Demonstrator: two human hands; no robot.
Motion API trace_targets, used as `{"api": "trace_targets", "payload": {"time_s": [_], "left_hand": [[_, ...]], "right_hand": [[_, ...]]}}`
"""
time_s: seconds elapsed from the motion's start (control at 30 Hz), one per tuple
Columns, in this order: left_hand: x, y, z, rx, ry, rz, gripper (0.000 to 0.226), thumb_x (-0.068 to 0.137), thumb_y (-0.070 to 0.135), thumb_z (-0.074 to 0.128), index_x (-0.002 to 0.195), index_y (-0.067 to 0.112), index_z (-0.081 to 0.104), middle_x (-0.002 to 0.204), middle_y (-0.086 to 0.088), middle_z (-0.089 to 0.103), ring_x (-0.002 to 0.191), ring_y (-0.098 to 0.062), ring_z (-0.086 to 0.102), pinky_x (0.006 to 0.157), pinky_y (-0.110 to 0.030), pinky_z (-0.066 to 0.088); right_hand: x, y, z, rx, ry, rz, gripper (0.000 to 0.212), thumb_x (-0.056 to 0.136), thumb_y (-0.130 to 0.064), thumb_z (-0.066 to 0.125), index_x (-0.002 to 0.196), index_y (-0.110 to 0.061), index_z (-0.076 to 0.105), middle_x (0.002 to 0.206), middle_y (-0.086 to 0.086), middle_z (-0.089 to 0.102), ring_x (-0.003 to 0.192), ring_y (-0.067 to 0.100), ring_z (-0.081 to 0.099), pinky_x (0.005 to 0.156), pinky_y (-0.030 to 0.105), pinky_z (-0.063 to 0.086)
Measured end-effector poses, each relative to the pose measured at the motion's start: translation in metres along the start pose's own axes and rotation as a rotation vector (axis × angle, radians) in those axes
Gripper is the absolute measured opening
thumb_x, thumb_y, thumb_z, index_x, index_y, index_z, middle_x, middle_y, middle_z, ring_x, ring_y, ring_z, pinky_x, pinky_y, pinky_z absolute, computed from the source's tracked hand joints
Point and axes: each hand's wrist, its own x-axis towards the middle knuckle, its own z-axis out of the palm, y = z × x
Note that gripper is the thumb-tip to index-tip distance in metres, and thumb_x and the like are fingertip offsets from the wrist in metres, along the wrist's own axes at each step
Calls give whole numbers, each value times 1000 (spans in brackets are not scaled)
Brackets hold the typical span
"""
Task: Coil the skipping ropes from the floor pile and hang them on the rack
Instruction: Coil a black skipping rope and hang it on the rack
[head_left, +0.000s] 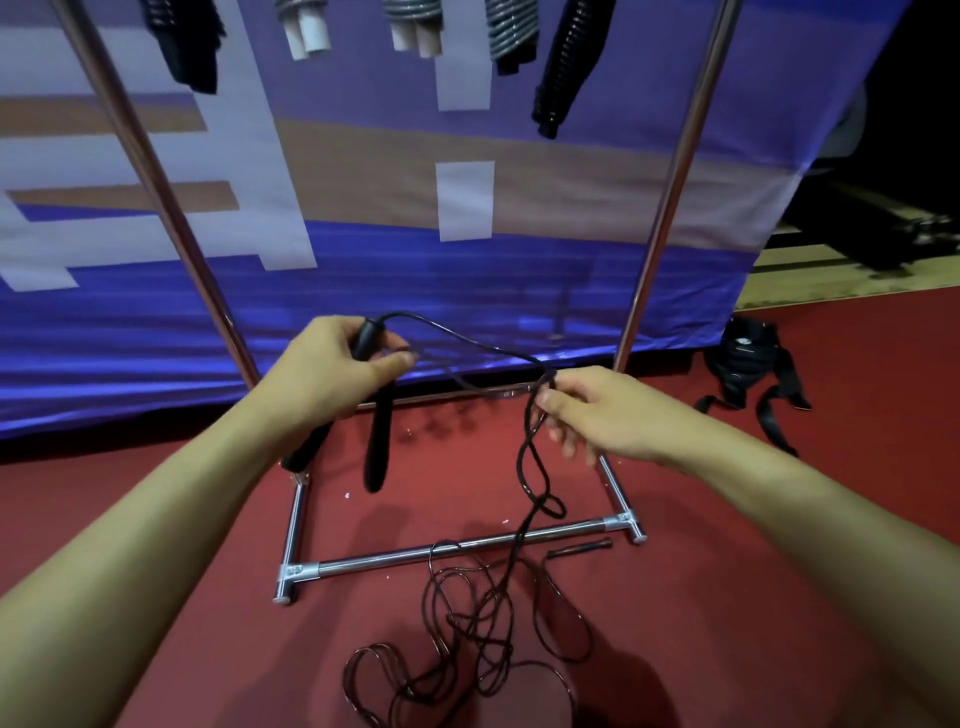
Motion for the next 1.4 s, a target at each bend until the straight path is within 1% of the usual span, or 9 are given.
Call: {"api": "trace_targets", "payload": {"time_s": [0.2,0.33,0.43,0.57,0.97,1.1,1.2,1.3,1.4], "left_hand": [[-5,8,6,-175,-194,18,23,86,27,59,103,30,74,56,11,39,49,-11,36,48,-25,36],[-15,25,17,-403,-309,63,42,89,52,65,110,16,71,75,-6,35,54,-12,30,46,-23,30],[-23,39,22,-585,-382,57,44,96,52,60,119,15,69,72,0,39,53,-10,27,44,-21,26],[-38,49,35,-312,-446,236,27,90,34,76,113,21,71,64,9,56,50,-6,42,47,-18,34],[13,-16,-17,125,239,-18,31,97,38,68,80,13,71,50,4,51,50,-14,50,56,-35,38],[15,-39,-13,555,-162,-159,49,92,44,72,119,5,59,91,-13,67,92,-37,68,71,-35,44],[-2,-25,3,515,-376,-87,73,89,55,69,140,30,23,119,-9,48,99,-34,65,90,-37,46],[-17,6,16,336,-361,239,34,96,54,56,129,55,48,122,4,36,114,-7,55,102,-25,42],[-27,28,35,239,-462,357,29,95,54,55,115,38,70,116,11,46,123,6,39,89,-2,36]], "right_hand": [[-1,-10,-7,-214,321,-261,34,108,-29,44,84,-25,67,74,-26,64,70,-5,60,68,12,40],[0,-20,1,-35,164,-299,36,111,-29,38,83,-21,58,61,-12,60,61,2,65,76,28,51],[2,-21,8,156,53,-239,35,112,-32,36,87,-20,57,52,-16,46,46,5,45,56,35,51],[0,-21,12,49,-24,-235,35,109,-24,43,83,-34,63,53,-16,48,51,7,39,52,34,36],[7,34,-28,-128,-196,-59,44,110,-39,41,73,-21,57,57,-12,45,60,11,46,69,29,50],[10,43,-39,-283,-66,-138,41,109,-40,43,77,-23,63,57,-13,51,57,11,48,66,30,48],[7,31,-28,-381,-56,-223,36,108,-37,44,80,-25,63,65,-7,58,56,5,60,63,22,49],[3,12,-10,-460,-63,-315,34,108,-36,45,82,-25,63,65,-6,59,60,6,63,66,22,46],[-2,-7,1,-415,26,-412,33,108,-37,46,79,-32,61,68,-8,58,65,9,54,65,28,41]]}}
